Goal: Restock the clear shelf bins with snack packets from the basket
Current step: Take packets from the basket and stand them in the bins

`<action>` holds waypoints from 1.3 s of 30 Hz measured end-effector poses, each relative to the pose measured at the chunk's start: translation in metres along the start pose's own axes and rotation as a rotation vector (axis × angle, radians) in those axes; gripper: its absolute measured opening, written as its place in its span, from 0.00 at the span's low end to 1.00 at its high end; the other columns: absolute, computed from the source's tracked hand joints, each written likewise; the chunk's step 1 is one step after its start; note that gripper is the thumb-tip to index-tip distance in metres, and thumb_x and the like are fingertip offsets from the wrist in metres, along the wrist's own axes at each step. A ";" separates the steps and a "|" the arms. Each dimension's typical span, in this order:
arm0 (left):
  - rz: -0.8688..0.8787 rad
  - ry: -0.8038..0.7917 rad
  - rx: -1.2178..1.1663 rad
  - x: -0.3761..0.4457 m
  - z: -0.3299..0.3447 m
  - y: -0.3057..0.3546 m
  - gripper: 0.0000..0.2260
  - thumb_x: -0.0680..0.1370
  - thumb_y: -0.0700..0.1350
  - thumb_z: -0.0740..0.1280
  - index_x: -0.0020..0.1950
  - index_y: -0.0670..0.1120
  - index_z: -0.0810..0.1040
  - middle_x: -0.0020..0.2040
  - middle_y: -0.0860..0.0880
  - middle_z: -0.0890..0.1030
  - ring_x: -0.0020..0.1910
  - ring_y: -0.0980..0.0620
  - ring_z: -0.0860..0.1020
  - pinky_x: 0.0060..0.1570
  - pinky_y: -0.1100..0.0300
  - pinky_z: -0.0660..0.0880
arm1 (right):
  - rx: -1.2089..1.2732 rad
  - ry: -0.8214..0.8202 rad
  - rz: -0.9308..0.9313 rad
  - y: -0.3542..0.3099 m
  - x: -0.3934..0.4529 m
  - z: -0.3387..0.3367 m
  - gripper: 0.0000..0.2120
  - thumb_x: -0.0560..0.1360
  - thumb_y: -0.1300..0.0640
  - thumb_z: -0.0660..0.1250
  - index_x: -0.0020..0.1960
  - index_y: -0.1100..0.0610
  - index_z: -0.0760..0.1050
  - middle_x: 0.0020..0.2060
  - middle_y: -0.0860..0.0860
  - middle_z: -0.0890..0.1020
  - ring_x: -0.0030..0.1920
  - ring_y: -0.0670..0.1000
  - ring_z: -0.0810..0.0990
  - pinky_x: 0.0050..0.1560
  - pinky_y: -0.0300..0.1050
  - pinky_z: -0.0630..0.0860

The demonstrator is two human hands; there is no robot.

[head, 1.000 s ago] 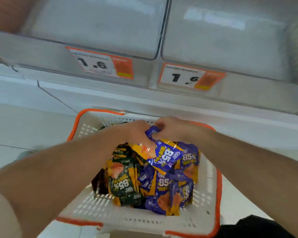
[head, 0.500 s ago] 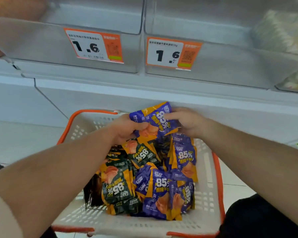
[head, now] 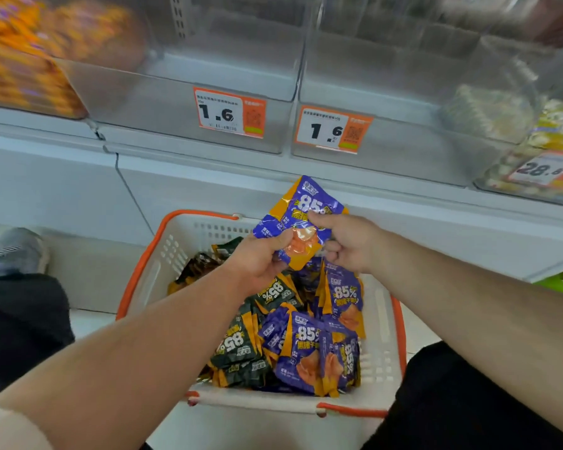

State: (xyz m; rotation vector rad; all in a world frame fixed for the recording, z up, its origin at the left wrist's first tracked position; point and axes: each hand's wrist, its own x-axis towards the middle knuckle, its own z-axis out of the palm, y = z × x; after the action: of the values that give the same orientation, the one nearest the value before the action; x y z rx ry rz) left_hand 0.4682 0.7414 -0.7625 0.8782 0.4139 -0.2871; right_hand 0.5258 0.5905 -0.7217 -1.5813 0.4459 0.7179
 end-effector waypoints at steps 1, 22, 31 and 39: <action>0.002 -0.005 -0.006 -0.004 0.001 0.002 0.08 0.77 0.38 0.68 0.55 0.44 0.80 0.47 0.47 0.86 0.43 0.51 0.84 0.37 0.58 0.81 | 0.009 -0.001 -0.008 -0.002 -0.007 0.002 0.12 0.72 0.51 0.75 0.52 0.52 0.77 0.43 0.49 0.76 0.26 0.45 0.61 0.24 0.37 0.63; 0.467 0.043 0.275 -0.028 0.103 0.110 0.20 0.80 0.58 0.57 0.36 0.48 0.77 0.29 0.50 0.77 0.26 0.51 0.71 0.27 0.60 0.64 | 0.241 0.032 -0.254 -0.119 -0.086 -0.029 0.10 0.79 0.55 0.66 0.40 0.51 0.71 0.25 0.43 0.71 0.18 0.42 0.58 0.21 0.31 0.60; 0.898 0.376 1.012 0.073 0.138 0.216 0.05 0.68 0.50 0.66 0.40 0.53 0.71 0.45 0.51 0.78 0.44 0.51 0.77 0.46 0.57 0.73 | 0.340 0.214 -0.236 -0.206 -0.023 -0.064 0.11 0.81 0.58 0.61 0.39 0.52 0.70 0.28 0.45 0.69 0.16 0.42 0.62 0.22 0.29 0.64; 0.420 0.159 0.691 0.117 0.141 0.232 0.05 0.72 0.49 0.65 0.39 0.50 0.72 0.33 0.51 0.70 0.31 0.53 0.70 0.33 0.62 0.67 | -0.008 0.338 -0.283 -0.269 0.063 -0.045 0.06 0.80 0.59 0.62 0.44 0.52 0.71 0.35 0.48 0.73 0.28 0.44 0.67 0.23 0.29 0.67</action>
State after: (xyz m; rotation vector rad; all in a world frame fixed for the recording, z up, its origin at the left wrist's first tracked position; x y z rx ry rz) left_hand 0.6983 0.7627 -0.5786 1.6436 0.2632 0.0418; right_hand 0.7572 0.5929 -0.5644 -1.7362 0.4518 0.2361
